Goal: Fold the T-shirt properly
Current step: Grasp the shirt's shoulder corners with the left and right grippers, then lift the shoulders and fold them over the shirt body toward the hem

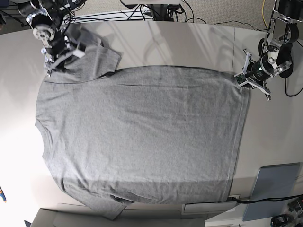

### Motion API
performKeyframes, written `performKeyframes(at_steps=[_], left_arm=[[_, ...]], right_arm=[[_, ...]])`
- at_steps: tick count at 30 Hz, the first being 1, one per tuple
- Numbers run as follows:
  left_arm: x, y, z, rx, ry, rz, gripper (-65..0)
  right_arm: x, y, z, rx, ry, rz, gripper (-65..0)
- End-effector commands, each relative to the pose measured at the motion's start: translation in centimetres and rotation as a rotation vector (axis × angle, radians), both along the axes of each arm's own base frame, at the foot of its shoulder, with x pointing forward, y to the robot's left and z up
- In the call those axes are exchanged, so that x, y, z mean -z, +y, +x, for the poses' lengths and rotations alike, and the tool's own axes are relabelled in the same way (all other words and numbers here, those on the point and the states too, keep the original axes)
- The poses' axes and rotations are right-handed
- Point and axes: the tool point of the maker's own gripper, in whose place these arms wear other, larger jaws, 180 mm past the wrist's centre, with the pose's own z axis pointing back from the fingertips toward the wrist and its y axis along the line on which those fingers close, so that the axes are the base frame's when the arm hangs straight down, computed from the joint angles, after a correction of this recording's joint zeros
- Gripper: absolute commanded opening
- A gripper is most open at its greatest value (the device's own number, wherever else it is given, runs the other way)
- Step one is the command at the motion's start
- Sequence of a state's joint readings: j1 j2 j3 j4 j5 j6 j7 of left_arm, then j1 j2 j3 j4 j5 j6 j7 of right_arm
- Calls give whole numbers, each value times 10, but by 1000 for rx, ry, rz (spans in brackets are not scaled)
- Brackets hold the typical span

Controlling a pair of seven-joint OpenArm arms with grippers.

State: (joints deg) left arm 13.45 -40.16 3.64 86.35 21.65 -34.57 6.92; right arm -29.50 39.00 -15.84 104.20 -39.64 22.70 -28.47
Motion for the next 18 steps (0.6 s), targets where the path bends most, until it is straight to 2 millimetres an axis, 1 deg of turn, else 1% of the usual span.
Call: performKeyframes(at_steps=[1, 6, 7, 8, 12, 14, 16, 18], left_arm=[[17, 2, -26, 28, 109, 34, -650], [17, 1, -25, 29, 108, 32, -650], [17, 1, -25, 29, 108, 32, -650], [17, 1, -25, 29, 109, 32, -650], [17, 1, -26, 28, 109, 28, -650], [17, 1, -26, 28, 109, 29, -650], [14, 2, -25, 15, 112, 4, -650], [9, 5, -26, -2, 119, -29, -650]], right_arm=[[5, 0, -2, -9, 32, 0, -345], [13, 1, 9, -13, 37, -9, -346], [13, 1, 10, -13, 36, -9, -359], [13, 1, 10, -14, 35, -8, -401], [13, 0, 10, -10, 35, -13, -650], [8, -8, 13, 40, 3, -33, -650], [-2, -20, 17, 159, -55, -38, -650], [-11, -24, 14, 176, -68, -65, -650]])
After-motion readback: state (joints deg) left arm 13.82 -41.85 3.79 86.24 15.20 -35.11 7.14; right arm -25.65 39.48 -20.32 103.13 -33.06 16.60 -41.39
